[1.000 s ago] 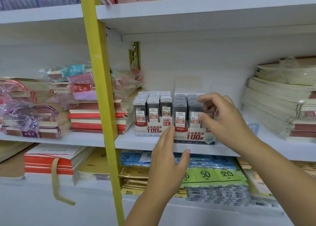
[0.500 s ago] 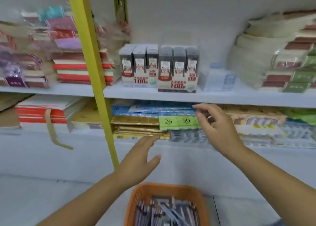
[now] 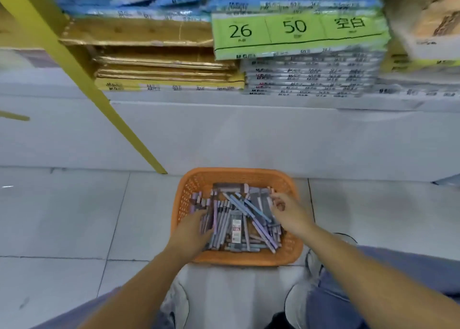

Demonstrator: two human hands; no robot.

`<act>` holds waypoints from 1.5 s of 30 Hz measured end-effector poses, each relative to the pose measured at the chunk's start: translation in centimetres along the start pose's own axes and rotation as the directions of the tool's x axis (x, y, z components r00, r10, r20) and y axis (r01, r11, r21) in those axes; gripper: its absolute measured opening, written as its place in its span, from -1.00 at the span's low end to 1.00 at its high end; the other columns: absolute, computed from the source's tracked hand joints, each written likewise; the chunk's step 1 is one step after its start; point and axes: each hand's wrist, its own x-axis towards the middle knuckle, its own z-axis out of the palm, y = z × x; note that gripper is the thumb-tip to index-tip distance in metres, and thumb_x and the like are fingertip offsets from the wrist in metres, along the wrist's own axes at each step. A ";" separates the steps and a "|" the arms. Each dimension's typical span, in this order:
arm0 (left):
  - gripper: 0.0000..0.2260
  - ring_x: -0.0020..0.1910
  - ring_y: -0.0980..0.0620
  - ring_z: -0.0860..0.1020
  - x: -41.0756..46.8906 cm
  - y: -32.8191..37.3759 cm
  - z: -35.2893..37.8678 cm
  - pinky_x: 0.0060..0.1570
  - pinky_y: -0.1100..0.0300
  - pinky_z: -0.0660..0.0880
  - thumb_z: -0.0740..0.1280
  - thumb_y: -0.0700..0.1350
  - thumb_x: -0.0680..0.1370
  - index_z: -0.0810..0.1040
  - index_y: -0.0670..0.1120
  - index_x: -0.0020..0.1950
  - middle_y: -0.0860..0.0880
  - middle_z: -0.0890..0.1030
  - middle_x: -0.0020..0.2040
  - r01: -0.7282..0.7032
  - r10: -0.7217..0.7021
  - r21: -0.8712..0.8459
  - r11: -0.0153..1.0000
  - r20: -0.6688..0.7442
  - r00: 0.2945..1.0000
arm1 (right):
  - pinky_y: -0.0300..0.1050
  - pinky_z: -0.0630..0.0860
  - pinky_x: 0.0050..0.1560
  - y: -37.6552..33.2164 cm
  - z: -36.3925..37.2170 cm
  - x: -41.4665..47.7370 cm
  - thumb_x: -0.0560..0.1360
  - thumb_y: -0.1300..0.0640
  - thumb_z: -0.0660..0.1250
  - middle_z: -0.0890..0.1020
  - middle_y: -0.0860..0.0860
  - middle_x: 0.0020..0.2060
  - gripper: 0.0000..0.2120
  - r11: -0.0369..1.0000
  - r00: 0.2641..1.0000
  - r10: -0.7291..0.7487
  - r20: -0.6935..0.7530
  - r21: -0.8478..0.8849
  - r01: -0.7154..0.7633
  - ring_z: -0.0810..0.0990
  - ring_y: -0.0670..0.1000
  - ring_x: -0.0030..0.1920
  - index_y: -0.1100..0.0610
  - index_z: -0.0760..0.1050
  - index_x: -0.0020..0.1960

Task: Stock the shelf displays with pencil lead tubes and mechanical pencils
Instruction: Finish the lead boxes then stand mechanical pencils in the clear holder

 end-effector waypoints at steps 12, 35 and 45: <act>-0.46 0.33 -0.04 0.47 5.1 1.1 7.6 0.32 0.12 0.42 0.44 0.04 0.55 0.39 -0.04 0.48 -0.06 0.40 0.38 0.070 -0.054 -0.165 0.984 0.099 0.994 | 0.11 0.19 0.45 2.9 7.5 5.7 0.54 -0.11 0.28 0.35 0.11 0.44 -0.37 0.965 0.967 0.128 -0.219 -0.197 -0.172 0.23 0.20 0.43 0.06 0.17 0.52; -0.92 -0.21 -0.01 0.61 5.5 0.7 7.7 -0.22 0.10 0.61 0.38 -0.21 0.52 0.59 -0.05 -0.02 -0.06 0.65 -0.12 0.185 -0.204 -0.320 0.929 -0.026 0.979 | -0.20 0.41 -0.27 2.4 6.0 6.0 0.56 0.13 0.31 0.60 0.02 0.17 -0.51 0.998 0.986 0.015 -0.167 -0.060 -0.025 0.56 -0.06 -0.20 -0.02 0.29 0.46; -0.88 -0.17 -0.03 0.63 4.3 -0.8 0.3 -0.17 0.06 0.61 0.43 -0.17 0.49 0.53 -0.07 -0.02 -0.07 0.64 -0.14 0.292 -0.229 -0.185 0.938 0.299 0.926 | -0.18 0.39 0.07 1.8 5.5 4.2 0.56 0.28 0.27 0.59 0.11 0.18 -0.66 0.995 0.973 -0.100 -0.210 -0.009 0.100 0.55 0.12 0.15 0.12 0.48 0.32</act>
